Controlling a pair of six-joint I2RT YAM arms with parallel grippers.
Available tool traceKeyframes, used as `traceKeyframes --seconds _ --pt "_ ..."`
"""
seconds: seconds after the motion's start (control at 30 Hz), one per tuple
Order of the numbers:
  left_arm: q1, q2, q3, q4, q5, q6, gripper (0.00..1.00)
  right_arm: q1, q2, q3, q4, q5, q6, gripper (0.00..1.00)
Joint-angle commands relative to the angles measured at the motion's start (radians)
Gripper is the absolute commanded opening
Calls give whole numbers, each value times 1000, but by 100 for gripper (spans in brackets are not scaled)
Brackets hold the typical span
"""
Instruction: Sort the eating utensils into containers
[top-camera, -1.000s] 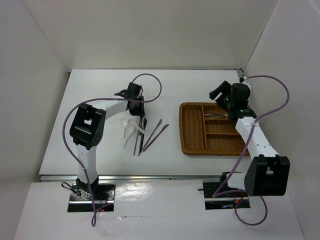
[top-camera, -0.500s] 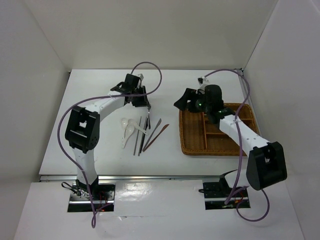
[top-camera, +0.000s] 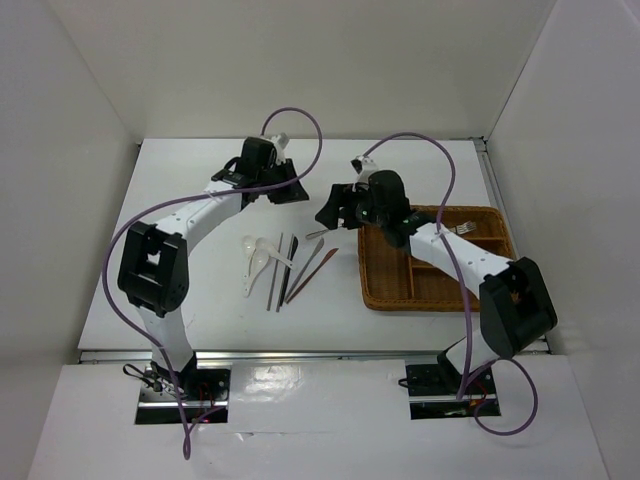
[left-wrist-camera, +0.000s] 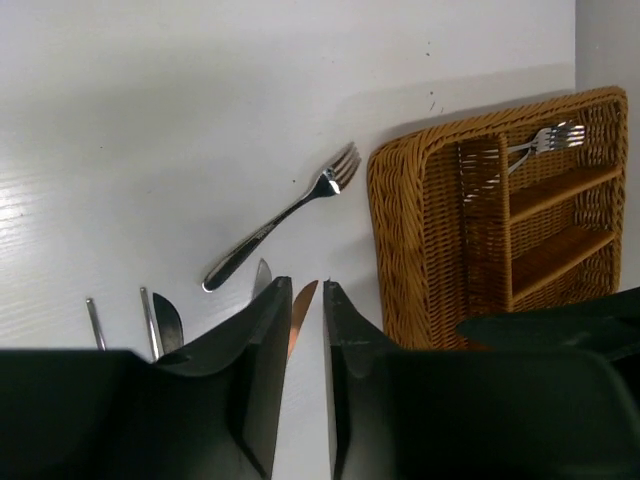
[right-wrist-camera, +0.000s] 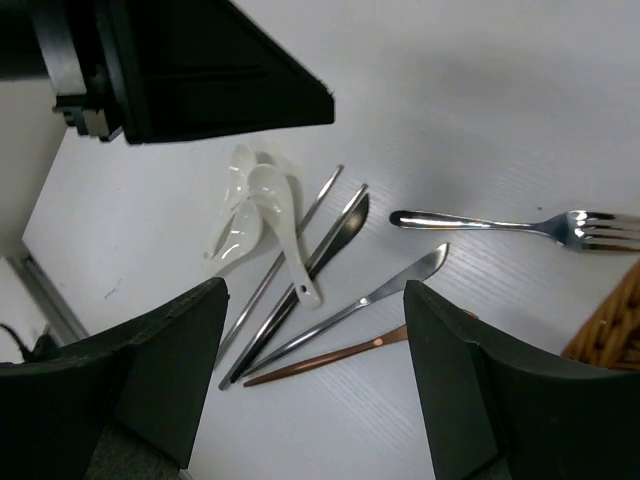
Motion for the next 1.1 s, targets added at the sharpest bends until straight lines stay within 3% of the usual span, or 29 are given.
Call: traceKeyframes --seconds 0.0,0.13,0.33,0.5,0.63,0.73,1.07 --pt "5 -7 -20 59 52 78 34 0 -66 29 56 105 -8 79" --pt "5 74 9 79 138 165 44 -9 -122 19 -73 275 32 79" --pt "-38 163 64 146 256 319 54 -77 -302 -70 -134 439 96 79" --pt "-76 275 189 86 296 278 56 -181 -366 -90 -230 507 121 80" --pt "-134 275 150 145 229 297 56 -239 -390 -90 -269 521 130 81" --pt "-171 301 150 145 197 427 56 -261 -409 -90 -270 521 130 83" --pt "-171 401 253 102 158 583 54 -270 -428 -90 -299 541 109 87"
